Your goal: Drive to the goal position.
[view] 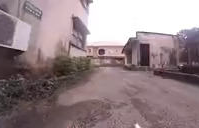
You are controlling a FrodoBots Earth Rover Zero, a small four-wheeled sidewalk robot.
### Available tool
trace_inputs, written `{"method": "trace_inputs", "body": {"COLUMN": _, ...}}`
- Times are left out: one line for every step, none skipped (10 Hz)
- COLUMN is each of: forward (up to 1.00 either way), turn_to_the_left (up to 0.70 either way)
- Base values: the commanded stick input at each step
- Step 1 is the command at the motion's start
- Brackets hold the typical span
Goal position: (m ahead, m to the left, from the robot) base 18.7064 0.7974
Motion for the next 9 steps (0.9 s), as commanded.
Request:
{"method": "trace_inputs", "body": {"forward": 1.00, "turn_to_the_left": 0.00}}
{"method": "trace_inputs", "body": {"forward": 1.00, "turn_to_the_left": 0.00}}
{"method": "trace_inputs", "body": {"forward": 1.00, "turn_to_the_left": 0.00}}
{"method": "trace_inputs", "body": {"forward": 1.00, "turn_to_the_left": 0.00}}
{"method": "trace_inputs", "body": {"forward": 1.00, "turn_to_the_left": 0.00}}
{"method": "trace_inputs", "body": {"forward": 1.00, "turn_to_the_left": 0.00}}
{"method": "trace_inputs", "body": {"forward": 1.00, "turn_to_the_left": 0.00}}
{"method": "trace_inputs", "body": {"forward": 1.00, "turn_to_the_left": 0.00}}
{"method": "trace_inputs", "body": {"forward": 1.00, "turn_to_the_left": 0.00}}
